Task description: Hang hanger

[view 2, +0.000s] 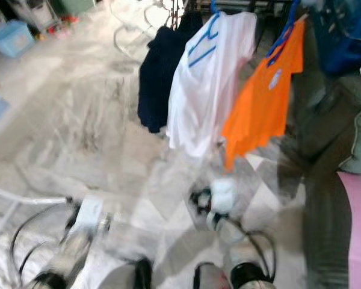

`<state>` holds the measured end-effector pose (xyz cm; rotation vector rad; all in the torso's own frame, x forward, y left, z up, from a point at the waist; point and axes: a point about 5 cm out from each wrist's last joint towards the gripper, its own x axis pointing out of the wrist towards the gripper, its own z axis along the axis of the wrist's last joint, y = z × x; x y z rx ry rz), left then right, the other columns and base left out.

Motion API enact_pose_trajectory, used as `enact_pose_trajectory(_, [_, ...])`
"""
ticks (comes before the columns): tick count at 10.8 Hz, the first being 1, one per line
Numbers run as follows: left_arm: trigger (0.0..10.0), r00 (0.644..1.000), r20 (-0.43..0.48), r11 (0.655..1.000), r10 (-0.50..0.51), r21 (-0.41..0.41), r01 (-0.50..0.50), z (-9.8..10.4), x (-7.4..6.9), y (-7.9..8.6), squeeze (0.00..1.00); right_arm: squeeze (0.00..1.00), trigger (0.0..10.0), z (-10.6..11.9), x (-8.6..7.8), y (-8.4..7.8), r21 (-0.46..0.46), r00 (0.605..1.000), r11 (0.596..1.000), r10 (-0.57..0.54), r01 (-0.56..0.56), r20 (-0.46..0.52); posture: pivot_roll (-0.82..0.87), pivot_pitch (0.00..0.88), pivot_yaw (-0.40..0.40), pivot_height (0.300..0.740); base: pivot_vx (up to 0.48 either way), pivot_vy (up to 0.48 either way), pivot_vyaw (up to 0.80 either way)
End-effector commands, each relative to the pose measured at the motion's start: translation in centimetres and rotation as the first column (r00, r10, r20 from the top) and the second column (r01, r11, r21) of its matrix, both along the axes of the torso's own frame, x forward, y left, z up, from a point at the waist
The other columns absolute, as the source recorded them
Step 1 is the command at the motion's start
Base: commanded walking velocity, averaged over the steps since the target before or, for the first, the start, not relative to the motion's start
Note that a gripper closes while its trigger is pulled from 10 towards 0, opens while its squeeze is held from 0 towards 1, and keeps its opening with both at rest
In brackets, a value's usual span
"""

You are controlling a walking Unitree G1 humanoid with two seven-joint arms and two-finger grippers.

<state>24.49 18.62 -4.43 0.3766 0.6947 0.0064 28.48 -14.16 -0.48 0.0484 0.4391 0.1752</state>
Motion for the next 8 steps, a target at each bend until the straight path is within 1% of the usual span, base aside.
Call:
enact_pose_trajectory(1, [10.0, 0.988, -0.144, 0.997, -0.05, 0.05, 0.058, -2.0, -2.8, 0.7, 0.0, 0.0, 10.0, -2.3, -1.9, -0.3, 0.051, 0.987, 0.997, -0.042, 0.05, -0.153, -0.16, 0.11, 0.046, 0.74, 0.0, 0.0, 0.0])
enact_pose_trajectory(2, [10.0, 0.981, -0.181, 0.995, -0.064, 0.062, 0.076, -2.4, -3.5, 1.0, 0.0, 0.0, 10.0, -3.6, -3.2, 0.0, 0.057, 0.972, 0.998, -0.017, 0.032, -0.232, -0.16, 0.096, 0.042, 0.74, 0.0, 0.0, 0.0])
enact_pose_trajectory(3, [10.0, 0.975, -0.219, 0.998, -0.032, 0.046, 0.043, -2.7, -4.1, 1.4, 0.0, 0.0, 10.0, -5.1, -5.2, 0.1, 0.043, 0.945, 0.999, 0.014, 0.001, -0.327, -0.16, 0.094, 0.04, 0.74, 0.0, 0.0, 0.0])
enact_pose_trajectory(4, [10.0, 0.975, -0.22, 1.0, -0.021, -0.001, 0.021, -2.8, -4.2, 1.0, 0.0, 0.0, 10.0, -6.1, -6.5, -0.2, 0.02, 0.923, 0.999, 0.04, -0.035, -0.384, -0.14, 0.095, 0.033, 0.74, 0.0, 0.0, 0.0])
enact_pose_trajectory(5, [10.0, 0.975, -0.22, 1.0, -0.016, -0.019, 0.012, -2.9, -4.2, 0.7, 0.0, 0.0, 10.0, -6.6, -7.3, -0.8, 0.005, 0.909, 1.0, 0.011, -0.01, -0.417, -0.12, 0.093, 0.032, 0.74, 0.0, 0.0, 0.0])
enact_pose_trajectory(6, [10.0, 0.976, -0.219, 1.0, -0.002, -0.031, -0.004, -3.0, -4.3, 0.7, 0.0, 0.0, 10.0, -6.8, -7.6, -1.7, -0.015, 0.901, 0.999, -0.035, 0.032, -0.432, -0.13, 0.093, 0.04, 0.74, 0.0, 0.247, 0.0])
enact_pose_trajectory(7, [10.0, 0.972, -0.223, 0.997, -0.077, 0.01, 0.081, -3.0, -4.5, 0.6, 0.0, 0.0, 10.0, -6.9, -8.1, -2.4, -0.034, 0.896, 0.999, -0.027, 0.013, -0.444, -0.14, 0.101, 0.048, 0.74, 0.0, 0.368, 0.0])
enact_pose_trajectory(8, [10.0, 0.966, -0.238, 0.993, -0.105, 0.02, 0.113, -3.2, -4.8, 0.5, 0.0, 0.0, 10.0, -7.1, -8.4, -2.6, -0.025, 0.889, 0.999, -0.03, 0.02, -0.456, -0.14, 0.105, 0.052, 0.74, 0.0, 0.375, 0.0])
